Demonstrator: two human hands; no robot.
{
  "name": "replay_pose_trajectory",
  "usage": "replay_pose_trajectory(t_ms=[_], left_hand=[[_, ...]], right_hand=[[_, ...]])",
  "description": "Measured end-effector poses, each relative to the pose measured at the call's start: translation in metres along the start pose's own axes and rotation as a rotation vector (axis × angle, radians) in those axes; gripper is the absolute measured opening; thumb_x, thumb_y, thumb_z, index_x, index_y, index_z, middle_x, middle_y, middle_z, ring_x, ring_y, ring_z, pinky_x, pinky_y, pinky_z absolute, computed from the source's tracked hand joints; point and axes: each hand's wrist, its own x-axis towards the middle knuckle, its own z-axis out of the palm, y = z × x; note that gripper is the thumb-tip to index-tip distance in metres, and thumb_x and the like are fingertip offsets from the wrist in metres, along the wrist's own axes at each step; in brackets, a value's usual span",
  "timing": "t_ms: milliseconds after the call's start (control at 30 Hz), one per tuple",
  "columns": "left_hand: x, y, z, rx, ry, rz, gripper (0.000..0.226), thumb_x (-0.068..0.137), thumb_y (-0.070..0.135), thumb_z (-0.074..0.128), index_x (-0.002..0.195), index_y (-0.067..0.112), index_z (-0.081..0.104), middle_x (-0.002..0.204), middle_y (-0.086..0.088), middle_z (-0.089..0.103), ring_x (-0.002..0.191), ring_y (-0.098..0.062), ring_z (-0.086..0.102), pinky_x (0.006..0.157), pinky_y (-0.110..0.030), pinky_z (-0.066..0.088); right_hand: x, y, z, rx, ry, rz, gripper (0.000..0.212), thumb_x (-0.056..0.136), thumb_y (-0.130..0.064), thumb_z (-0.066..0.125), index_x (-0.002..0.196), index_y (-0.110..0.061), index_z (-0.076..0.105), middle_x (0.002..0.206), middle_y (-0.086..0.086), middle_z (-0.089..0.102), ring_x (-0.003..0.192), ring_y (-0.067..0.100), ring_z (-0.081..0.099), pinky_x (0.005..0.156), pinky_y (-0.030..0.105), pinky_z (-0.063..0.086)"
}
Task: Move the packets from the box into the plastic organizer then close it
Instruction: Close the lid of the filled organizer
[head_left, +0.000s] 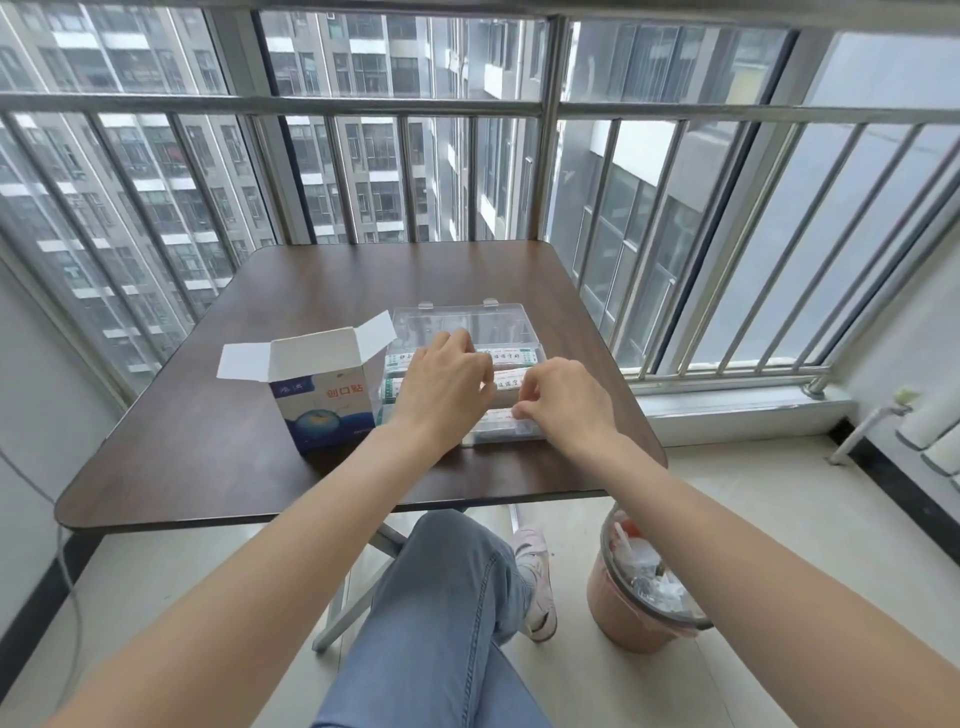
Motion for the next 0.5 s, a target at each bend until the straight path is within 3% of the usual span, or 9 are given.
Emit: replay_pose_trajectory(t_ms=[100,200,300,400,500], left_hand=[[0.006,0.0,-0.005,-0.082,0.03,-0.014,0.022,0.092,0.02,0.051,0.109,0.009,0.06,0.109,-0.009,0.052,0.107,-0.027,0.046,0.086,-0.033,0.039],[0.02,0.003,-0.007,-0.136,-0.039,-0.088,0.03,0.095,0.018,0.046,0.122,0.007,0.052,0.12,-0.012,0.05,0.113,-0.03,0.046,0.093,-0.036,0.038],[0.041,0.002,-0.003,-0.151,-0.138,-0.188,0.035,0.097,0.019,0.04,0.128,0.005,0.048,0.128,-0.015,0.048,0.118,-0.032,0.044,0.098,-0.039,0.036],[0.065,-0.005,0.007,-0.132,-0.231,-0.279,0.038,0.098,0.021,0.037,0.132,0.005,0.044,0.134,-0.016,0.044,0.122,-0.033,0.044,0.1,-0.042,0.036],[0.085,-0.012,0.016,-0.092,-0.307,-0.358,0.042,0.098,0.027,0.037,0.135,0.008,0.042,0.139,-0.015,0.041,0.124,-0.033,0.044,0.099,-0.043,0.037]], right_hand=[[0.004,0.003,-0.008,0.101,0.042,0.03,0.012,0.084,-0.029,0.067,0.085,-0.018,0.07,0.099,0.002,0.063,0.099,0.02,0.057,0.073,0.029,0.042],[0.018,0.008,-0.022,0.271,0.065,0.085,0.017,0.087,-0.029,0.062,0.092,-0.014,0.069,0.094,0.005,0.067,0.093,0.021,0.06,0.077,0.029,0.044],[0.04,0.019,-0.03,0.452,0.007,0.195,0.019,0.09,-0.027,0.059,0.102,-0.013,0.067,0.094,0.0,0.063,0.093,0.016,0.057,0.086,0.03,0.046],[0.069,0.031,-0.022,0.619,-0.056,0.313,0.016,0.088,-0.028,0.06,0.1,-0.017,0.062,0.099,-0.002,0.061,0.098,0.019,0.058,0.092,0.04,0.05],[0.094,0.044,0.0,0.744,-0.121,0.419,0.024,0.088,-0.028,0.061,0.106,-0.013,0.059,0.096,0.003,0.059,0.09,0.022,0.056,0.086,0.038,0.05]])
